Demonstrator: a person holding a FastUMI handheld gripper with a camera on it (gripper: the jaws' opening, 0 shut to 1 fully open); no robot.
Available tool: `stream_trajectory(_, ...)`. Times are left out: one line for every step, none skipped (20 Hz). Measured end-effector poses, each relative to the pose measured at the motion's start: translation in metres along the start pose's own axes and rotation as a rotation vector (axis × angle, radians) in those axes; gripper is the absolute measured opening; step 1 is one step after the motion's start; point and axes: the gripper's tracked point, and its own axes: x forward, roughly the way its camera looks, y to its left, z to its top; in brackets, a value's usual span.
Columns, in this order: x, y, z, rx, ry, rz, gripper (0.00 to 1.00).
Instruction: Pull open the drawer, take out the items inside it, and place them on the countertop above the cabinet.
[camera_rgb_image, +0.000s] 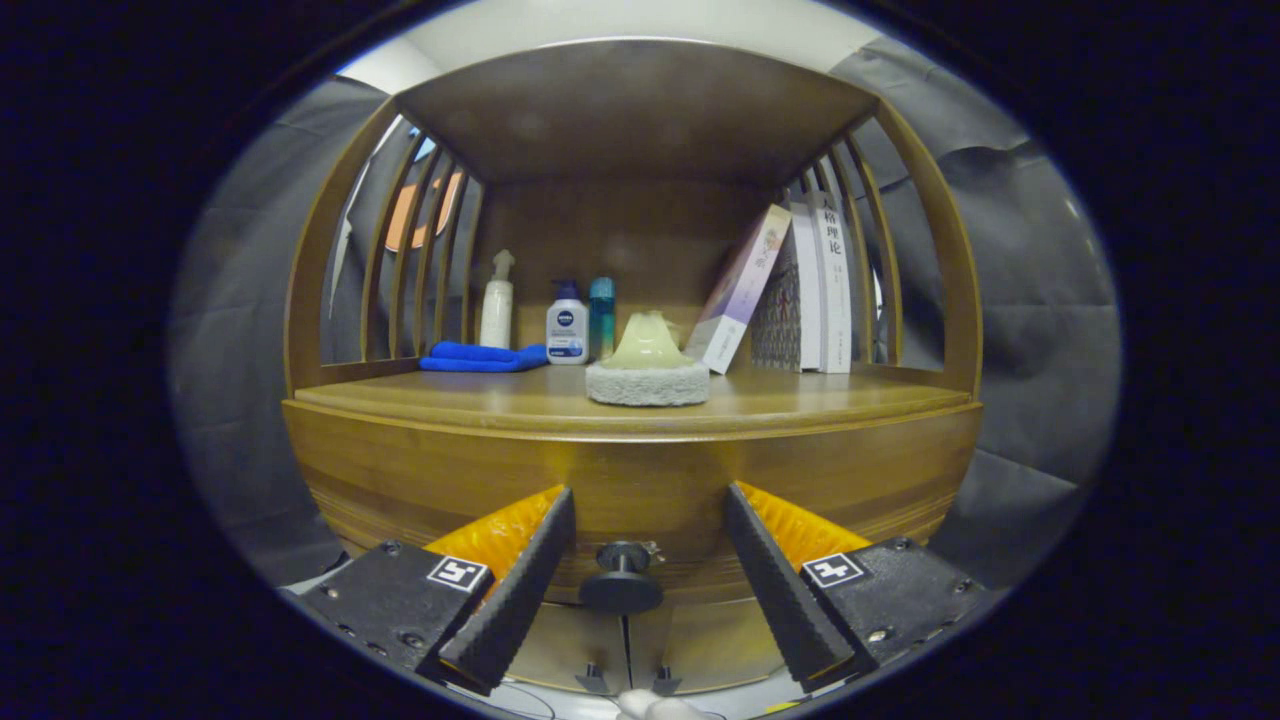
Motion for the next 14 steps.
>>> stream_trajectory(0.0, 0.0, 0.0, -0.002, 0.009, -0.001, 0.99)
stream_trajectory(-0.001, 0.0, 0.0, -0.008, 0.019, -0.002, 1.0)
stream_trajectory(-0.001, -0.001, 0.0, -0.025, 0.039, -0.005, 1.0)
stream_trajectory(-0.001, -0.002, -0.001, -0.047, 0.064, -0.009, 0.99)
stream_trajectory(-0.001, -0.003, -0.002, -0.068, 0.095, -0.014, 0.99)
stream_trajectory(-0.003, -0.003, -0.001, -0.081, 0.123, -0.012, 0.99)
stream_trajectory(-0.005, -0.002, 0.003, -0.084, 0.139, -0.001, 0.99)
stream_trajectory(-0.009, -0.002, 0.011, -0.079, 0.138, 0.013, 0.99)
stream_trajectory(-0.014, -0.007, 0.024, -0.068, 0.121, 0.011, 1.0)
stream_trajectory(-0.022, -0.011, 0.038, -0.059, 0.101, 0.006, 1.0)
stream_trajectory(-0.031, -0.015, 0.05, -0.055, 0.083, 0.007, 1.0)
stream_trajectory(-0.043, -0.019, 0.064, -0.051, 0.066, 0.011, 1.0)
stream_trajectory(-0.057, -0.021, 0.078, -0.046, 0.045, 0.019, 1.0)
stream_trajectory(-0.072, -0.023, 0.092, -0.04, 0.021, 0.029, 1.0)
